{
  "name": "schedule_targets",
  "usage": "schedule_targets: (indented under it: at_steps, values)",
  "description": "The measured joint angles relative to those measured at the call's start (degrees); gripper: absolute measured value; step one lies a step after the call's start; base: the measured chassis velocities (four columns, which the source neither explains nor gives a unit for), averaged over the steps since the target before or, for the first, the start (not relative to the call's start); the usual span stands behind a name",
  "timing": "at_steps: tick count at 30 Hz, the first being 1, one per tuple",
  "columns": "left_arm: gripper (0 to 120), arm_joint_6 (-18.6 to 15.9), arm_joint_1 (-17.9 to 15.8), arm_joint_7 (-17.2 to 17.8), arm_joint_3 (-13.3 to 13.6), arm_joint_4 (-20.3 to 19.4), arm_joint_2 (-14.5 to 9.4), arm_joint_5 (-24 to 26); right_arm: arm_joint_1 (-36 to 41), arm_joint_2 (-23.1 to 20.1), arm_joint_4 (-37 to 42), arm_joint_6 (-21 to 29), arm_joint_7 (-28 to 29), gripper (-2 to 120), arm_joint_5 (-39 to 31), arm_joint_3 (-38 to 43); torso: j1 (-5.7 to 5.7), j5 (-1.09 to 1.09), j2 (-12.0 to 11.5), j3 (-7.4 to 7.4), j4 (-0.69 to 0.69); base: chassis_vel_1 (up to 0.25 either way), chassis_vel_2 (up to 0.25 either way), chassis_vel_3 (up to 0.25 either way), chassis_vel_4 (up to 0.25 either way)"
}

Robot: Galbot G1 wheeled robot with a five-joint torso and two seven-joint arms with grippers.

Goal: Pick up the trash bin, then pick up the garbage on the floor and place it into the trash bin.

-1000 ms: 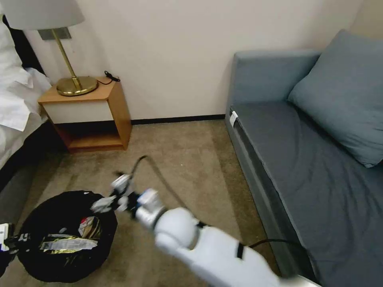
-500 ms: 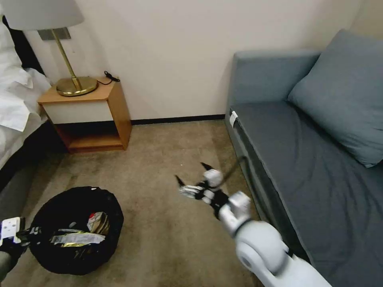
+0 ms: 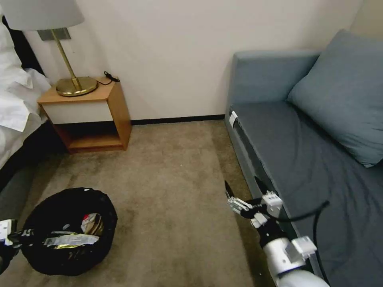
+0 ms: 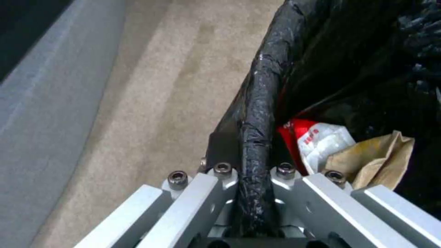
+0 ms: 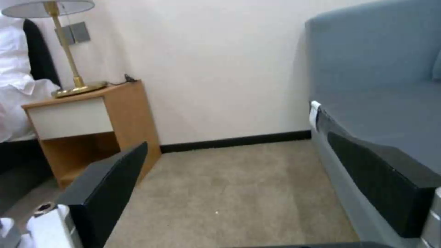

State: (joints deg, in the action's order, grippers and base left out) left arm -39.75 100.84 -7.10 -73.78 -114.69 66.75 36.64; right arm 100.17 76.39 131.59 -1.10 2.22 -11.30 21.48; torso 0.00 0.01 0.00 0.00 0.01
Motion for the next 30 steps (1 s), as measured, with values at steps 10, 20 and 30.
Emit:
schedule_targets:
  at_steps: [10, 20, 30]
  values:
    - [3, -1.8, -3.5, 2.5, -0.1, 10.3, -0.9, 7.7, -0.5, -0.1, -0.2, 0.1, 0.0, 100, 0.0, -0.4, 0.0, -0.02, 0.0, 0.0, 0.0, 0.0, 0.0, 0.0, 0.0]
    - [12, -1.7, -5.5, 4.9, 0.8, 15.3, -0.7, 11.8, -0.7, -0.1, -0.3, 0.4, 0.0, 100, -0.1, -0.7, 0.0, 0.0, 0.0, 0.0, -0.01, 0.0, 0.0, 0.0, 0.0]
    - [48, -2.3, -4.2, 5.2, -2.7, 10.6, -0.6, 11.1, -0.8, -0.2, -0.4, 0.4, 0.1, 100, -0.2, -0.7, 0.0, -0.01, 0.0, 0.0, -0.02, 0.0, 0.0, 0.0, 0.0]
